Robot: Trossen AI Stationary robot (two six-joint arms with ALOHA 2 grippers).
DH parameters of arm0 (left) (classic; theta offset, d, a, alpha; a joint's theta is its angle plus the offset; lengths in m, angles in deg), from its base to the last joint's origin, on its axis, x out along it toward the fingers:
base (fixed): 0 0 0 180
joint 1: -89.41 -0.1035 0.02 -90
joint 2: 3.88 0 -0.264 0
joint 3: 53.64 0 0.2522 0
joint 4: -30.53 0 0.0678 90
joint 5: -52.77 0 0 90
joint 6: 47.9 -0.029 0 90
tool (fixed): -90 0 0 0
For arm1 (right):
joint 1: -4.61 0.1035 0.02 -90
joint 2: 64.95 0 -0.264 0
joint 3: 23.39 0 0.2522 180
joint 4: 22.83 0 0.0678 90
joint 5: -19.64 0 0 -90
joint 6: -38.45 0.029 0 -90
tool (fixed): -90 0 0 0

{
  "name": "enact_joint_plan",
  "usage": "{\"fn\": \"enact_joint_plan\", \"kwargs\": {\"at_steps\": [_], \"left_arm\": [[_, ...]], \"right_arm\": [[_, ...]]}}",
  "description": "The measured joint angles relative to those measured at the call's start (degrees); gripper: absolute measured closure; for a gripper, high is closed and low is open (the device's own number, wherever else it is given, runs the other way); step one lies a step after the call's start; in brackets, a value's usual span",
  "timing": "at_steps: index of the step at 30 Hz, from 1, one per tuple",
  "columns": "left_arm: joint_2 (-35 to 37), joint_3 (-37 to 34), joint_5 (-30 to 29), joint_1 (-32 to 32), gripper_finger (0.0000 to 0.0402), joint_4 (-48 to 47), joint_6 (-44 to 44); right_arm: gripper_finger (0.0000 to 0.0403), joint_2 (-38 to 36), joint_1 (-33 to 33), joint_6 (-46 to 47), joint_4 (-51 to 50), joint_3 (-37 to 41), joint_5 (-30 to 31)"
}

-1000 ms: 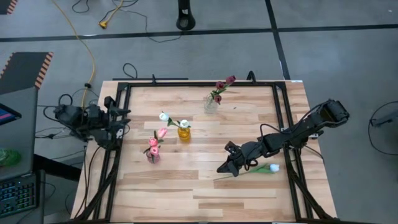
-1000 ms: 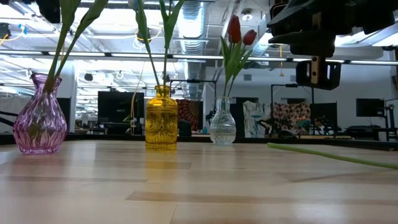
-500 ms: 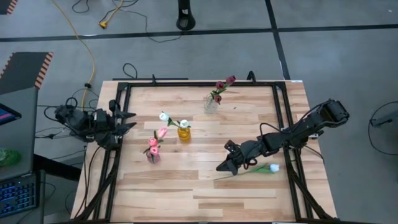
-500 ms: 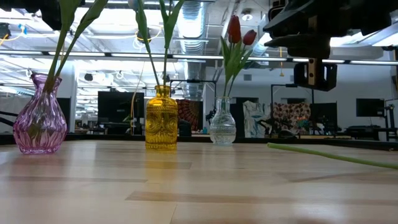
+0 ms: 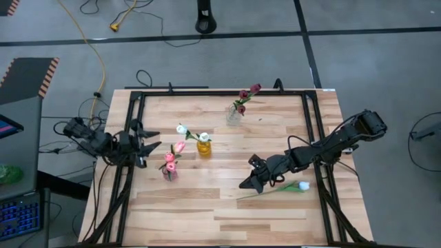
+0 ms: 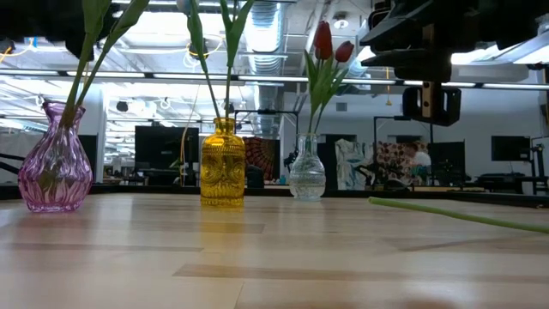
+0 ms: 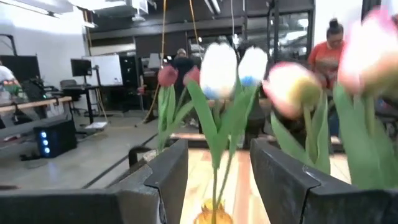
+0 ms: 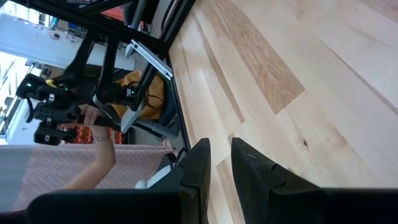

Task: Sort flowers into vase by color
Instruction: Put the white flower into the yellow vase

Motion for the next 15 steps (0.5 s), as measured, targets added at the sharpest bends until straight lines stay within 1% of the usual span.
{"fn": "enact_joint_plan", "kwargs": {"at_steps": [8,12,15], "left_arm": [[0.0,-3.1,0.5,-0.6,0.0240,1.0,1.4],[0.0,-5.9,2.1,-3.8,0.0240,6.7,-0.7],[0.0,-8.0,3.1,-7.1,0.0240,11.0,-3.1]], "right_arm": [[0.0310,0.0,0.0,1.9,0.0,0.0,0.0],[0.0310,0.0,0.0,1.9,0.0,0.0,0.1],[0.0310,0.0,0.2,1.9,0.0,0.0,1.5]]}}
